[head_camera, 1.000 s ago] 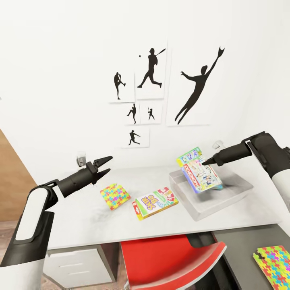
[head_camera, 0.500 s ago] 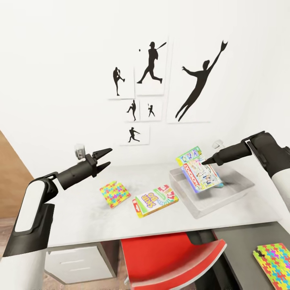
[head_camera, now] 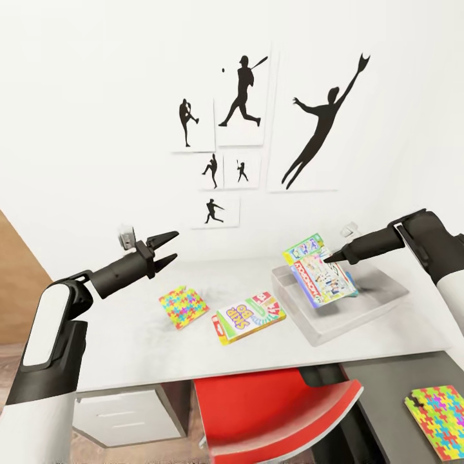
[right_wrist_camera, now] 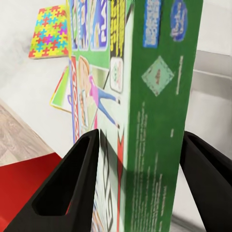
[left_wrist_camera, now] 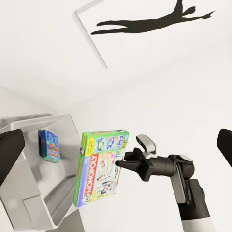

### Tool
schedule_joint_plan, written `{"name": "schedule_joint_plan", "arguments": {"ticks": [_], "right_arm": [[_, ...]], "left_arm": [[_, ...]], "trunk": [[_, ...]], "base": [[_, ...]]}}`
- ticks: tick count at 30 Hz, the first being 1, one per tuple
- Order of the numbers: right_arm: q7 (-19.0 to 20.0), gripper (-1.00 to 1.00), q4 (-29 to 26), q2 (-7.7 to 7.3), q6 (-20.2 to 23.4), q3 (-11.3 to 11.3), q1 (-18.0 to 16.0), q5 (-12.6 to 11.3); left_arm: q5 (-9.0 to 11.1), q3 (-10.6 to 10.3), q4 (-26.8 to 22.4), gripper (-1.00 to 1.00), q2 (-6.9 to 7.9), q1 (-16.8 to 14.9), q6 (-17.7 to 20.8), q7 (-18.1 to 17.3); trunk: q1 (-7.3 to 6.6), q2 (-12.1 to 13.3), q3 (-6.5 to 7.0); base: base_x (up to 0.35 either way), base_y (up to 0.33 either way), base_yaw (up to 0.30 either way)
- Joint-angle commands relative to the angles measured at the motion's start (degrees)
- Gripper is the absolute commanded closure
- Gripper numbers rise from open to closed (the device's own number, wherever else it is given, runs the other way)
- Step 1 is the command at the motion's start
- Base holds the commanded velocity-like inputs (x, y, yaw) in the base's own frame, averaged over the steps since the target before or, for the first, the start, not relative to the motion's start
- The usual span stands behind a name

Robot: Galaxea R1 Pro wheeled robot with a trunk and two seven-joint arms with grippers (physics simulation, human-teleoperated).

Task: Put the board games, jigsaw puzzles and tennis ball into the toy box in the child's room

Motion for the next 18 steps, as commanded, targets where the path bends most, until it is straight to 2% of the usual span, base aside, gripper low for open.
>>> {"name": "schedule_joint_plan", "arguments": {"ticks": [1, 13, 18], "right_arm": [[0.3, 1.00, -0.1, -0.06, 0.5, 0.1, -0.1, 0.3], [0.3, 1.00, -0.2, -0.27, 0.5, 0.2, 0.0, 0.4], [0.4, 1.00, -0.2, -0.26, 0.5, 0.2, 0.0, 1.8]], "left_arm": [[0.7, 0.1, 0.0, -1.00, -0.01, -0.1, 0.2, 0.6], [1.0, 0.1, 0.0, -1.00, -0.01, -0.5, 0.2, 0.8], [1.0, 0.1, 0.0, -1.00, -0.02, -0.6, 0.2, 0.8]], "trunk": [[0.03, -0.1, -0.22], [0.03, -0.1, -1.34], [0.03, -0.1, -1.81]], "base": [[0.000, 0.000, 0.000], [0.000, 0.000, 0.000], [0.000, 0.000, 0.000]]}}
